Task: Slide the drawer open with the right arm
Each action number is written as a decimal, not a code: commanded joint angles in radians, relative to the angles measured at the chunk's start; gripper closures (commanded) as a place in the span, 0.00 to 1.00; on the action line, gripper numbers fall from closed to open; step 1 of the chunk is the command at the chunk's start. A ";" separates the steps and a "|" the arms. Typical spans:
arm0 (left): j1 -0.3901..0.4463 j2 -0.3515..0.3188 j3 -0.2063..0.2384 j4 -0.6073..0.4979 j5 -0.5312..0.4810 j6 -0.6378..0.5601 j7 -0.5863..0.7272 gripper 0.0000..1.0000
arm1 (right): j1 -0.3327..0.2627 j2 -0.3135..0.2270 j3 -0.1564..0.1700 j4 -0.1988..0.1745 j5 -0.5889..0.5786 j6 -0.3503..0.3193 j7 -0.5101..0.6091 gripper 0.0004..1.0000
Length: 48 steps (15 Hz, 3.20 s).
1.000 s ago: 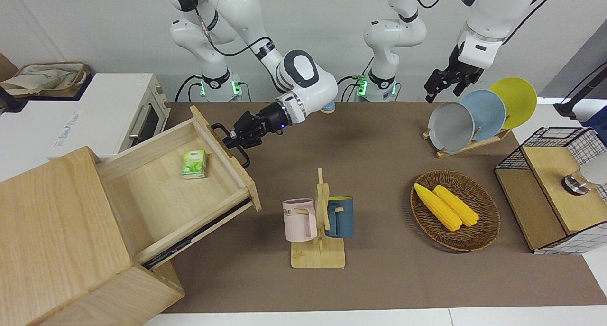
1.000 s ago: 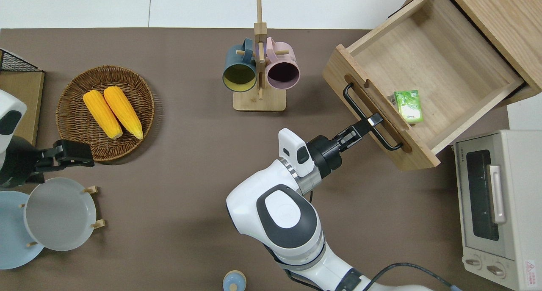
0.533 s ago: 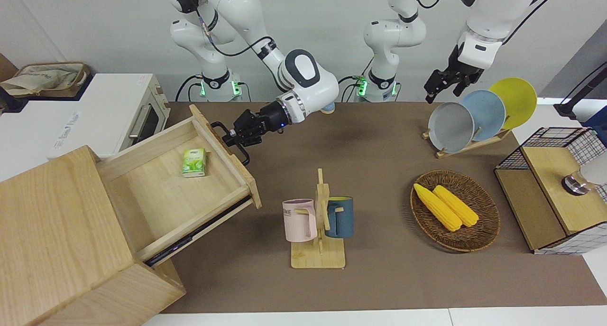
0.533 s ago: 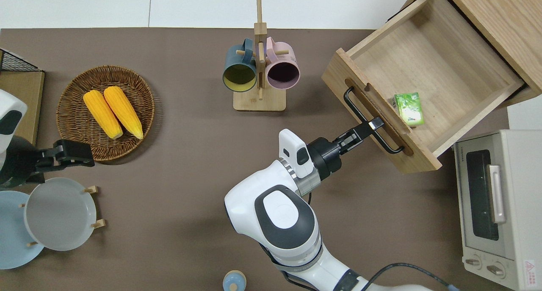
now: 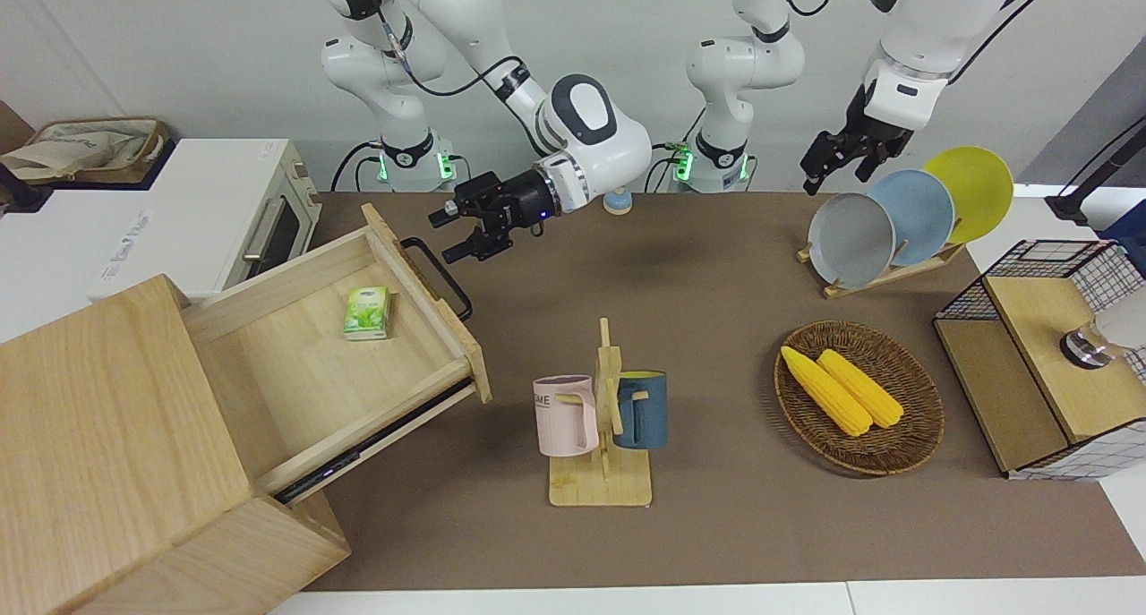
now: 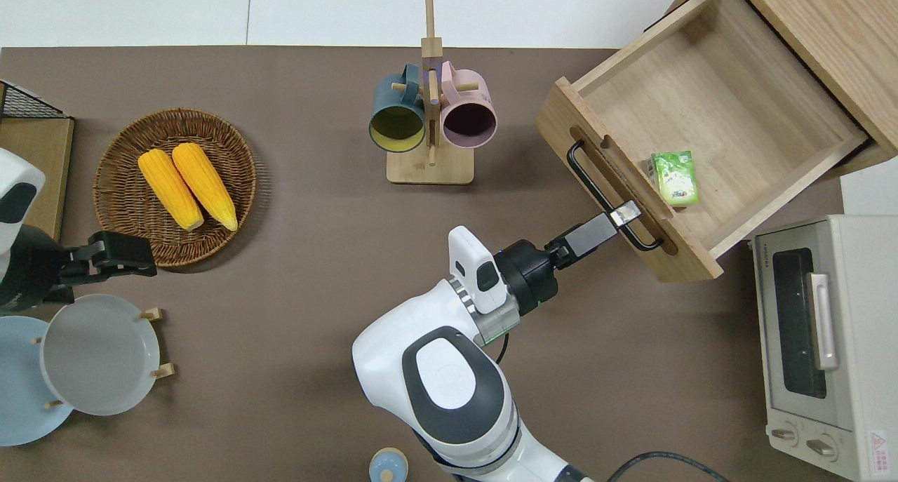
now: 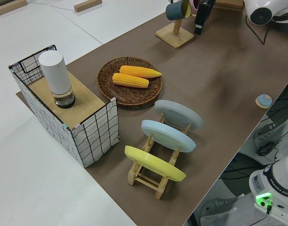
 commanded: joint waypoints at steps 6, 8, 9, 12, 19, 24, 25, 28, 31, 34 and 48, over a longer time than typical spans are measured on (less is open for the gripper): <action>-0.001 -0.008 0.004 0.004 -0.001 -0.017 0.009 0.01 | 0.026 -0.020 0.013 0.003 0.021 -0.026 -0.040 0.01; -0.001 -0.008 0.004 0.004 -0.001 -0.017 0.009 0.01 | 0.052 -0.021 0.013 0.009 0.064 -0.028 -0.038 0.01; -0.001 -0.008 0.004 0.004 -0.001 -0.015 0.009 0.01 | 0.060 -0.024 0.013 0.014 0.071 -0.030 -0.040 0.01; -0.001 -0.008 0.004 0.004 -0.001 -0.017 0.009 0.01 | 0.085 -0.047 0.008 0.055 0.148 -0.016 -0.041 0.01; -0.001 -0.008 0.004 0.004 -0.001 -0.015 0.009 0.01 | 0.033 -0.180 -0.004 0.121 0.471 0.141 -0.078 0.01; -0.001 -0.008 0.004 0.004 -0.001 -0.015 0.009 0.01 | -0.076 -0.266 -0.005 0.175 0.700 0.216 -0.176 0.01; -0.001 -0.008 0.004 0.004 -0.001 -0.015 0.009 0.01 | -0.102 -0.285 -0.005 0.175 0.761 0.242 -0.176 0.01; -0.001 -0.008 0.004 0.004 -0.001 -0.015 0.009 0.01 | -0.182 -0.338 -0.005 0.175 0.959 0.294 -0.182 0.01; -0.001 -0.008 0.004 0.004 -0.001 -0.017 0.009 0.01 | -0.268 -0.406 -0.033 0.175 1.177 0.320 -0.246 0.01; -0.001 -0.008 0.004 0.004 -0.001 -0.015 0.009 0.01 | -0.334 -0.450 -0.080 0.175 1.335 0.322 -0.377 0.01; -0.001 -0.008 0.004 0.004 -0.001 -0.015 0.009 0.01 | -0.489 -0.478 -0.281 0.175 1.673 0.317 -0.557 0.01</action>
